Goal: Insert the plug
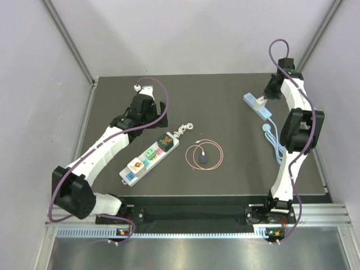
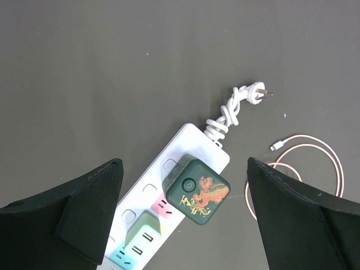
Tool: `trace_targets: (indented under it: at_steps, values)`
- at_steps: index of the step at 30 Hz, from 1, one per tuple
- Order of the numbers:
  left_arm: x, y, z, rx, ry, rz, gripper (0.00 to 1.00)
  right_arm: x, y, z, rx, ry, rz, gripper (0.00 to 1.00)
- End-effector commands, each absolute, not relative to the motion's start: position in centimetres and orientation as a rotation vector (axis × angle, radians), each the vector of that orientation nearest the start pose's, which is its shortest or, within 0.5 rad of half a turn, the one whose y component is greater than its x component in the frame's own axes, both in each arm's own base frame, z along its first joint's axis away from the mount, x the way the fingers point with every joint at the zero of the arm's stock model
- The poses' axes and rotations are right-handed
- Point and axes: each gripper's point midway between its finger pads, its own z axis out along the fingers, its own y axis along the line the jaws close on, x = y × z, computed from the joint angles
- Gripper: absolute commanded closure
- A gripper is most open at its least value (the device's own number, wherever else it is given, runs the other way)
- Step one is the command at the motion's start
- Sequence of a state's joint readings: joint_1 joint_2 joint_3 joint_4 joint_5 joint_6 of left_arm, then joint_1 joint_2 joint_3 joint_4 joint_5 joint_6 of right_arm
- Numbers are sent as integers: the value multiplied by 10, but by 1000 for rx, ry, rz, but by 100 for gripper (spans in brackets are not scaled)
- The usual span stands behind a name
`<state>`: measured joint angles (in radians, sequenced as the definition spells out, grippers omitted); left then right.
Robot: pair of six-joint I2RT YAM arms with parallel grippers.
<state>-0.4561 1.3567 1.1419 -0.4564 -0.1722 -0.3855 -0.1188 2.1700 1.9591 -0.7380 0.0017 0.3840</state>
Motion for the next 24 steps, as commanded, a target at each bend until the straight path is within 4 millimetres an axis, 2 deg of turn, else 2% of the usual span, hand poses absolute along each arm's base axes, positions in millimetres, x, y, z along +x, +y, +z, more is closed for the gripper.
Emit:
trace_targets:
  at_steps: [1, 3, 4, 6, 7, 8, 10, 11, 13, 14, 15, 16, 17, 18, 19, 20, 21, 22, 23, 24]
  values:
    - [356, -158, 205, -6, 2199, -283, 5, 532, -49, 129, 596, 2445, 87, 100]
    - [356, -158, 206, -7, 2199, -282, 5, 535, -47, 142, 585, 2421, 101, 100]
    - [355, -159, 206, -4, 2199, -284, 5, 537, -44, 157, 569, 2394, 133, 100]
    - [354, -162, 207, 15, 2199, -310, 5, 535, -41, 172, 560, 2376, 143, 100]
    - [353, -165, 208, 28, 2200, -324, 5, 533, -40, 189, 555, 2346, 147, 100]
    - [352, -167, 208, 37, 2202, -336, 5, 531, -39, 196, 553, 2335, 147, 100]
    - [350, -178, 209, 102, 2205, -399, 8, 523, -41, 207, 558, 2322, 138, 100]
    - [347, -183, 208, 143, 2212, -422, 9, 518, -41, 223, 553, 2295, 137, 96]
    - [342, -195, 204, 193, 2245, -483, 13, 501, -36, 237, 544, 2290, 154, 89]
    - [341, -199, 201, 213, 2263, -488, 15, 493, -32, 240, 535, 2293, 170, 84]
    - [340, -210, 202, 253, 2273, -502, 19, 487, -25, 243, 517, 2287, 188, 81]
    - [333, -214, 197, 284, 2314, -497, 21, 466, -17, 242, 518, 2297, 212, 76]
    - [330, -221, 196, 321, 2331, -492, 23, 457, -11, 241, 507, 2298, 226, 69]
    - [325, -238, 197, 383, 2344, -498, 26, 448, -4, 240, 491, 2293, 249, 66]
    - [320, -246, 195, 417, 2356, -491, 31, 432, 3, 217, 506, 2334, 283, 61]
    - [312, -252, 192, 452, 2379, -480, 32, 417, 8, 232, 495, 2290, 314, 51]
    - [302, -271, 191, 508, 2384, -494, 33, 406, 13, 229, 492, 2288, 340, 47]
    - [297, -278, 190, 518, 2391, -503, 35, 387, 20, 224, 491, 2278, 382, 43]
    - [292, -288, 190, 498, 2395, -547, 37, 378, 23, 221, 491, 2274, 403, 35]
    - [285, -296, 184, 502, 2411, -577, 38, 369, 27, 217, 490, 2269, 422, 31]
